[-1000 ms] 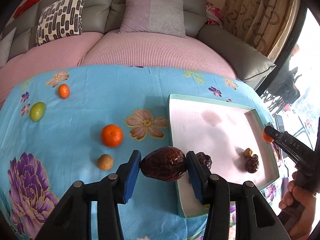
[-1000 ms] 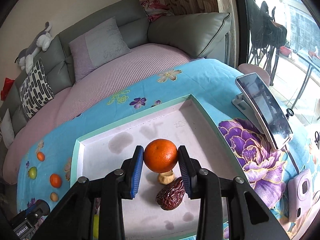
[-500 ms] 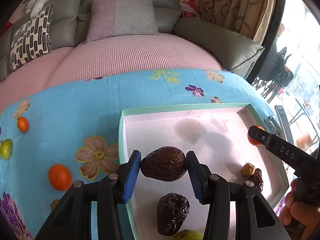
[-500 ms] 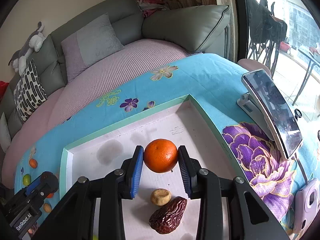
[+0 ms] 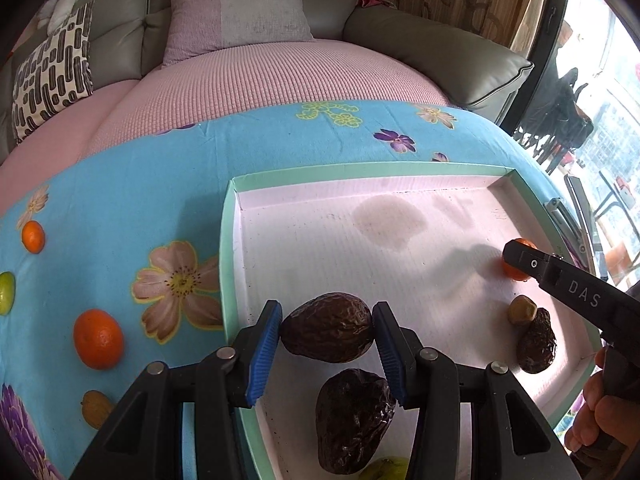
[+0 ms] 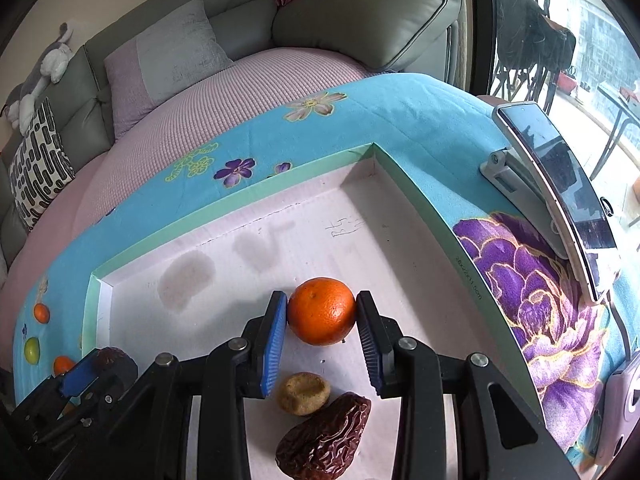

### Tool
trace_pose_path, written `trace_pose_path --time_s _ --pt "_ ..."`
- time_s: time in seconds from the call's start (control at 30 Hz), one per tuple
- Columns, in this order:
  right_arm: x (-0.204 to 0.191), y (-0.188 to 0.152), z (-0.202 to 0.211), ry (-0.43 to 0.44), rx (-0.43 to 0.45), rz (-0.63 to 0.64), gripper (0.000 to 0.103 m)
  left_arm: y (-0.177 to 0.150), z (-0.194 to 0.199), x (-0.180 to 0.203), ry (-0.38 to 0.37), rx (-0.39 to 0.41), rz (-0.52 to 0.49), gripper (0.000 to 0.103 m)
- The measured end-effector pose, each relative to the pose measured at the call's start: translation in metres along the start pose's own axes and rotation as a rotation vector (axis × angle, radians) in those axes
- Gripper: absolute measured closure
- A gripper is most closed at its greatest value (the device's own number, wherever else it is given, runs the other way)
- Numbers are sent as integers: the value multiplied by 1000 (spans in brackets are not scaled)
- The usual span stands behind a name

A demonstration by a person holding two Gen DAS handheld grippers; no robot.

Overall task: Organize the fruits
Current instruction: 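Carry the date and tangerine into the white tray and open both tools, then move both open tools back toward the green pear and tangerine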

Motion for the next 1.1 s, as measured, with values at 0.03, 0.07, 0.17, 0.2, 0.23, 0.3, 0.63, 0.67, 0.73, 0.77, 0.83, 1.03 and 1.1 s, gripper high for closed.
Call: trace_pose_path --time_s 0.03,0.07,0.17,0.2,0.23,0.3,0.63,0.67,0.73,0.77,0.83,1.03,1.1 --pt "-1 0 0 -1 -1 3 66 0 0 0 1 0 -3 53" --pt "-2 -1 0 -2 -1 7 66 0 0 0 2 0 -4 53" --pt "-2 -1 0 -5 -2 14 66 0 0 1 7 -3 -11 53" --pt "-2 -1 0 -5 -3 12 66 0 0 2 8 -5 -10 53" --pt "-2 -1 0 -5 -3 11 66 0 1 1 6 -7 -7 53" --pt "-3 -1 0 -4 -2 14 66 1 1 2 9 -7 -9 53" --pt "-8 -2 -5 -14 -34 49 36 7 18 5 62 1 -42 37" --pt "-8 -2 -5 -21 -35 54 33 8 21 3 73 3 -39 33" --pt "-7 -2 -5 -34 -33 63 24 11 25 -3 95 5 -22 26" --pt "-7 -1 -5 -39 -31 66 23 13 28 -7 103 7 -11 23" --pt "-6 -1 -5 -47 -29 72 21 15 31 -16 120 12 20 21" --pt "-6 -3 -6 -63 -30 85 10 18 36 -59 215 39 150 0" --pt "-6 -3 -5 -54 -26 80 10 15 35 -73 236 29 195 0"
Point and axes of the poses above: each gripper's, at about its wrist camera, not at the fingertips, and z roughly against the way its jaws point, x to its right, y to its top, the point moved 6 cm from there along -z, roughly the way its jaws point, and after that the axes turned 1 degree about x, right-handed, at the moved point
